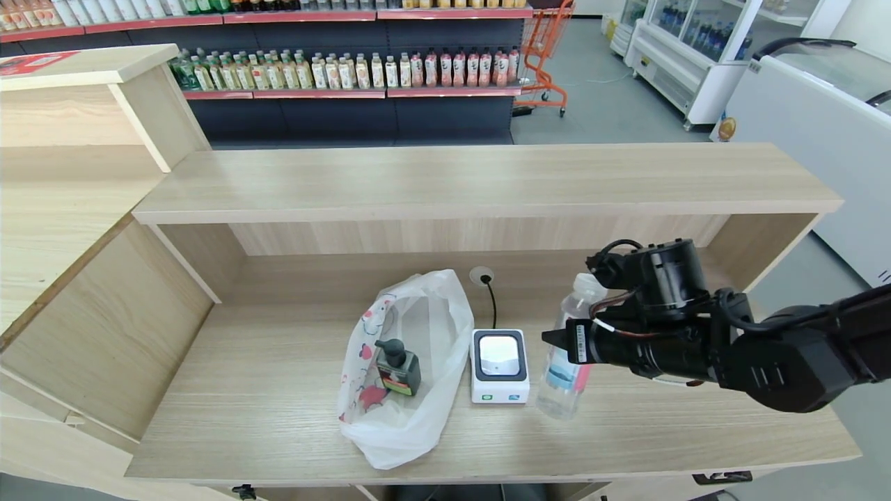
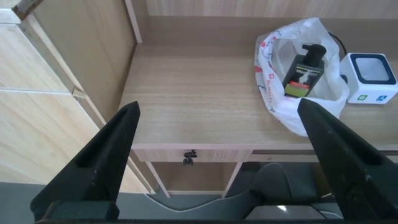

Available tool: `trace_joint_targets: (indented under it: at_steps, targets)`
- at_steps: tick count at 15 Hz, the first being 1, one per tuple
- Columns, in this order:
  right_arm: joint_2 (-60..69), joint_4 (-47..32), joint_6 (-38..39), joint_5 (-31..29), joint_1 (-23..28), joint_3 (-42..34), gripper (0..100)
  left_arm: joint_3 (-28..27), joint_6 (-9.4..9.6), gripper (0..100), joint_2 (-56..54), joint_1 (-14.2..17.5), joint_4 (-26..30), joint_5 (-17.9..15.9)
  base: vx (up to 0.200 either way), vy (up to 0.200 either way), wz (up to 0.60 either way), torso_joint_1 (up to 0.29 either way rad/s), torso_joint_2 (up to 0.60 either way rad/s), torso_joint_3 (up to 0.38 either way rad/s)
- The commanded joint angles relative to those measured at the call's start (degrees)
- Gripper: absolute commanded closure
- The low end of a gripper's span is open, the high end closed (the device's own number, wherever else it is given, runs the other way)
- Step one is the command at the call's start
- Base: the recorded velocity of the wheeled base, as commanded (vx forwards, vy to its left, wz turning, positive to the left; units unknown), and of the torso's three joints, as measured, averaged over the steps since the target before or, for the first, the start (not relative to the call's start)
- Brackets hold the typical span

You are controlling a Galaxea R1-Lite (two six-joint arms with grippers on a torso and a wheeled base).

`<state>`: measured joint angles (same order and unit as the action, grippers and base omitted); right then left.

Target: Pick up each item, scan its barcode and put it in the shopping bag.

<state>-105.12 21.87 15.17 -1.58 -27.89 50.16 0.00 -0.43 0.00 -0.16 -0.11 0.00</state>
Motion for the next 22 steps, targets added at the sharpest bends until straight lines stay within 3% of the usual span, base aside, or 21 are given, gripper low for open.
trace_joint_targets:
  at_steps: [1, 5, 8, 22]
  targets:
    - [-3.6, 0.54, 0.13, 0.0, -0.15, 2.04, 100, 0.0, -0.01, 0, 0.09, -0.02, 0.02, 0.0, 0.0, 0.0, 0.0, 0.0, 0.0, 0.0]
    - [-7.03, 0.54, 1.62, 0.0, -0.94, 6.0, 100, 0.0, -0.01, 0, 0.09, -0.02, -0.07, 0.0, 0.0, 0.0, 0.0, 0.0, 0.0, 0.0]
    - [-8.61, 1.33, 7.07, -0.52, -3.57, 9.87, 100, 0.0, -0.01, 0, 0.09, -0.02, -0.07, 0.0, 0.0, 0.0, 0.0, 0.0, 0.0, 0.0]
    - [-15.64, 1.33, 6.9, -3.07, -3.92, 16.54, 100, 0.0, -0.01, 0, 0.09, -0.02, 0.02, 0.0, 0.0, 0.0, 0.0, 0.0, 0.0, 0.0]
